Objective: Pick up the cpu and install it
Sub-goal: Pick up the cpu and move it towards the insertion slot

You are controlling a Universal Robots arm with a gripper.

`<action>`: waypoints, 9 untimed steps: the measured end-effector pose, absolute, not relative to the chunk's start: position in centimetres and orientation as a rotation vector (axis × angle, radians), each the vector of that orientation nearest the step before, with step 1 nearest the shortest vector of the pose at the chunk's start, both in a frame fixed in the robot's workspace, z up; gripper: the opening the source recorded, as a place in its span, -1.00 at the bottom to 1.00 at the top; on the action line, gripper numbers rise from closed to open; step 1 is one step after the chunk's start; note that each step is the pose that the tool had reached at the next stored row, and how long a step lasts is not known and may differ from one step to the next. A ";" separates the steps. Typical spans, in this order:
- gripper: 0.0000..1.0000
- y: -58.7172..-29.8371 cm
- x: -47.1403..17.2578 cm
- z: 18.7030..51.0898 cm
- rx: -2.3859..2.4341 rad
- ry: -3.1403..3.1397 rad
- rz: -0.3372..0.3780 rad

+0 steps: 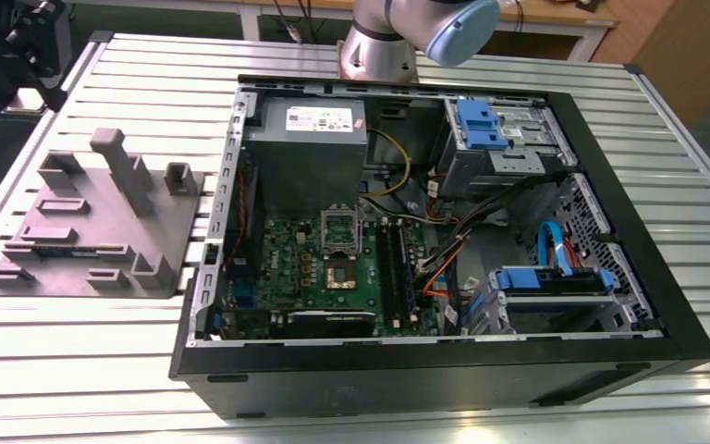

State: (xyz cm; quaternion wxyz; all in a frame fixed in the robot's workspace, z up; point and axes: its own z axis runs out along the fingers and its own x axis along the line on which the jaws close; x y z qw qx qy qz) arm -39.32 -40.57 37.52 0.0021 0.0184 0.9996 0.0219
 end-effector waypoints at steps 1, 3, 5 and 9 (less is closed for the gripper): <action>-0.05 -40.6 -39.3 37.5 0.058 3.136 0.069; -0.05 -40.6 -39.3 37.5 0.058 3.136 0.069; -0.05 -40.6 -39.2 37.5 0.058 3.136 0.069; -0.05 -40.6 -39.1 37.5 0.058 3.136 0.069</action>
